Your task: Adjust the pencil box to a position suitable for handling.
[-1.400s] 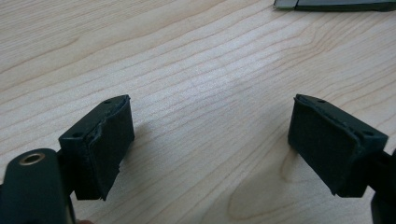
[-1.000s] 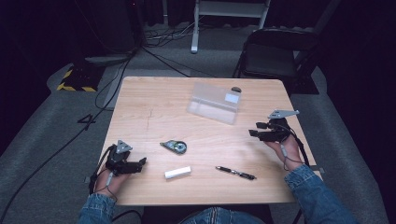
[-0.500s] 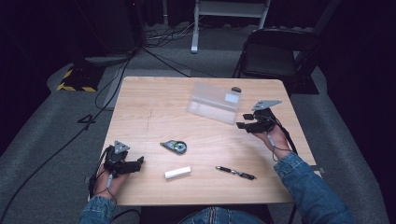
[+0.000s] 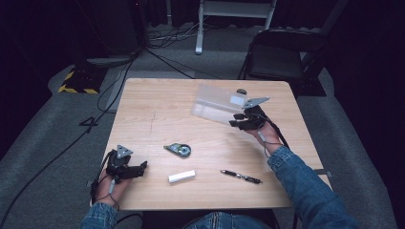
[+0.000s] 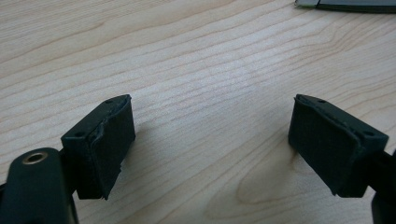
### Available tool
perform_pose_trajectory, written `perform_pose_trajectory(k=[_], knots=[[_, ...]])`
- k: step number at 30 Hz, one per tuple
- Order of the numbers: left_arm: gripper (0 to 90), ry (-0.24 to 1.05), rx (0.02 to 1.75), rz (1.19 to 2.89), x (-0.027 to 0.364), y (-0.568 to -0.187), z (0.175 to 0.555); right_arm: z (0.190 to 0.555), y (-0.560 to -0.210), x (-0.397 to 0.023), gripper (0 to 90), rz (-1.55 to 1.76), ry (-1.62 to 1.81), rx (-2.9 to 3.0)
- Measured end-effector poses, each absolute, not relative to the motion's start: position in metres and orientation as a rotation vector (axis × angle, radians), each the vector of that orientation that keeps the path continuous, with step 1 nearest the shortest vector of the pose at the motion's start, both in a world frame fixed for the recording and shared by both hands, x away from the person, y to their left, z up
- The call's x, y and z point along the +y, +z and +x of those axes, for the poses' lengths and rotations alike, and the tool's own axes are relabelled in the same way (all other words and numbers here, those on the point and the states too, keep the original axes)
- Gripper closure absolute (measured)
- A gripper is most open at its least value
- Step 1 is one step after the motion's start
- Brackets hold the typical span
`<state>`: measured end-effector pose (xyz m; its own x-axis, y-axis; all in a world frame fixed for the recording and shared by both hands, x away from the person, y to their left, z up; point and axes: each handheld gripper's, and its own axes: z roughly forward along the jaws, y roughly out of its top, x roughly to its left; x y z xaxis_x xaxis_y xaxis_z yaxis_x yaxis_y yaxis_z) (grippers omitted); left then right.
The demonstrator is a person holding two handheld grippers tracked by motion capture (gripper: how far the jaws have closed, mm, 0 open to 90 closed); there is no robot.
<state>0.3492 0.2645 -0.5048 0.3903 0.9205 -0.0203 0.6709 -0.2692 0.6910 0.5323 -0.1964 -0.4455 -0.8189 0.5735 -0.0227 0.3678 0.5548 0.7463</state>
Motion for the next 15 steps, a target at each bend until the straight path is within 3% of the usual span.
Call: perform_pose_trajectory(k=[15], knots=[[15.1,0.514,1.356,2.029,0.264,-0.505,0.350,0.560,-0.475,-0.183,66.6,0.827,1.070,2.598]])
